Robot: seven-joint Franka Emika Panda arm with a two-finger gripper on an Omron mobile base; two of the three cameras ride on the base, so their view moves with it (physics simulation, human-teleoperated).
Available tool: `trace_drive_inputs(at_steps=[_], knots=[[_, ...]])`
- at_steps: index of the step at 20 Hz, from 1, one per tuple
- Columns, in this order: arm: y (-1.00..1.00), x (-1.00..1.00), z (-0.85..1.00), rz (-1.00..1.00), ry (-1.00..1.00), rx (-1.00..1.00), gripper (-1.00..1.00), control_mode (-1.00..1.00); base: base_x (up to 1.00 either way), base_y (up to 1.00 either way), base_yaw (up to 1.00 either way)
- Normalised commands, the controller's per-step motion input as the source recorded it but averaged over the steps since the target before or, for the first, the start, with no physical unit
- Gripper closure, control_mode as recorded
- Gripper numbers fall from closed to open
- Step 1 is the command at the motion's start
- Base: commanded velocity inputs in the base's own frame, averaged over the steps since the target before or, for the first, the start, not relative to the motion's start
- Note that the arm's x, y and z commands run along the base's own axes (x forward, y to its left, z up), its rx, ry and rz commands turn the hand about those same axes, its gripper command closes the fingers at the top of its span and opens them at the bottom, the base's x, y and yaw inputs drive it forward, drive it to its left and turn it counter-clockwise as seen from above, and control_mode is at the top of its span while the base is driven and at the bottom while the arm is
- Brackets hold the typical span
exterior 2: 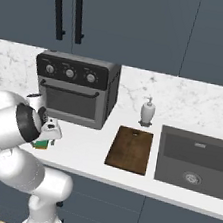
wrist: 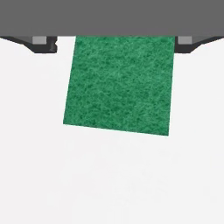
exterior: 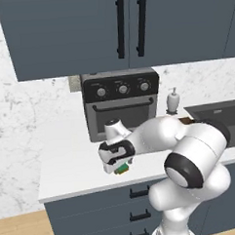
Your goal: Pick up the sponge from the counter and clean the cutting board by briefly scrubbing or pressing down on the cutting board. Once finished, release the sponge.
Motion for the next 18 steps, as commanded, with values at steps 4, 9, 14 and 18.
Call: trace_drive_inputs(at_steps=[4, 9, 14, 18], knots=[[0.09, 0.16, -0.35, 0.00, 0.01, 0.00, 1.00, -1.00, 0.00, 0.00, 0.00], [0.09, 0.06, -0.36, 0.00, 0.00, 0.00, 1.00, -1.00, 0.00, 0.00, 0.00], [0.00, -0.05, 0.01, 0.00, -0.11, 0.01, 1.00, -1.00, 0.00, 0.00, 0.00], [-0.09, -0.15, 0.32, 0.00, -0.01, 0.02, 1.00, -1.00, 0.00, 0.00, 0.00]])
